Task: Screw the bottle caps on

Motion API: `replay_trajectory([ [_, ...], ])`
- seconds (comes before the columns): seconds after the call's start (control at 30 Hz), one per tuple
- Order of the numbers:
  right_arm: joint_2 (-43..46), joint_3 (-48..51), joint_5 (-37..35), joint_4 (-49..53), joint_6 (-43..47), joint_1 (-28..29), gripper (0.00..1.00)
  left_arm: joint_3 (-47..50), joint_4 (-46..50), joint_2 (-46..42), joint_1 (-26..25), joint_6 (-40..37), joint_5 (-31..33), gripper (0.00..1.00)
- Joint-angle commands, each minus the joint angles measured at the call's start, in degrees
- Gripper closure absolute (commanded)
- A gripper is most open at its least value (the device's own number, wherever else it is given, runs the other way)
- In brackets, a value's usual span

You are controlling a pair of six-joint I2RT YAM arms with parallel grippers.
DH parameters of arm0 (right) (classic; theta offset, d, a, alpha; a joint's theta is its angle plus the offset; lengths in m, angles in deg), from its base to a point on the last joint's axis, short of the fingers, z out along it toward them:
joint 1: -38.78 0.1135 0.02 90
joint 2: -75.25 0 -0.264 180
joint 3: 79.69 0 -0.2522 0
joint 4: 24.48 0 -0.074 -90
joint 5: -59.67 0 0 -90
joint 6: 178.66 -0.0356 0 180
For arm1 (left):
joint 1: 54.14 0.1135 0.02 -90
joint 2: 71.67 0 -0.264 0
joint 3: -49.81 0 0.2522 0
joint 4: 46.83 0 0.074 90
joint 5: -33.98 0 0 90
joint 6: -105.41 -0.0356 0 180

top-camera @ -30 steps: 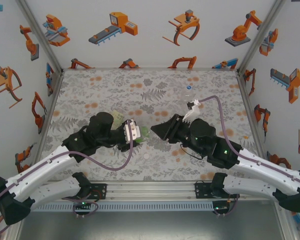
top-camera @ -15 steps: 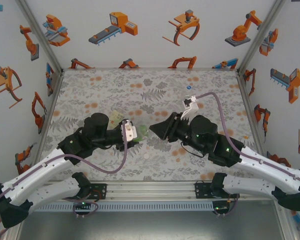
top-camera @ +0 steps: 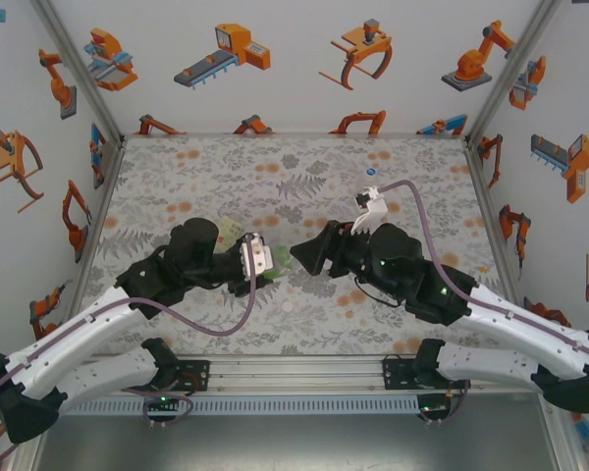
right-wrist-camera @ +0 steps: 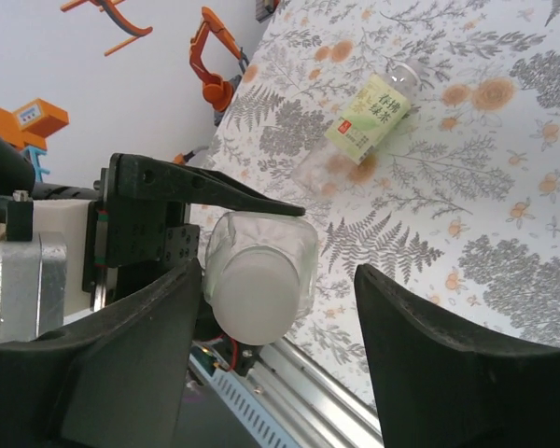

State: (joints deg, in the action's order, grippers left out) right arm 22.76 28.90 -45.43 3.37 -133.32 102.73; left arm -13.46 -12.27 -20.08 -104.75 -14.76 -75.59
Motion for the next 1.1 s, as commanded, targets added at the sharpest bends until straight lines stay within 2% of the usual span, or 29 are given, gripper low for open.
replay_trajectory([
  [0.0,1.5,-3.1,-0.1,0.9,6.3,0.0,0.37,-2.5,2.4,-0.6,-0.1,-1.0,-3.0,1.0],
  [0.2,3.6,-6.1,4.4,4.9,20.8,-0.1,0.39,-7.1,13.0,1.7,-0.1,-2.9,-7.9,1.0],
  [0.5,4.9,-10.9,29.8,17.6,52.5,-0.1,0.44,-14.1,30.8,5.3,-0.1,-8.3,-18.8,1.0],
  [0.63,2.7,-12.5,42.4,22.7,65.4,0.0,0.42,-14.5,33.7,5.3,-0.1,-9.0,-22.3,1.0],
  [0.9,-2.2,-11.4,44.5,17.3,67.0,0.0,0.41,-14.8,34.4,6.2,-0.1,-6.6,-25.3,1.0],
  [1.07,-2.5,-10.2,44.6,14.8,66.8,0.0,0.46,-14.7,34.4,6.6,-0.2,-6.3,-26.3,1.0],
])
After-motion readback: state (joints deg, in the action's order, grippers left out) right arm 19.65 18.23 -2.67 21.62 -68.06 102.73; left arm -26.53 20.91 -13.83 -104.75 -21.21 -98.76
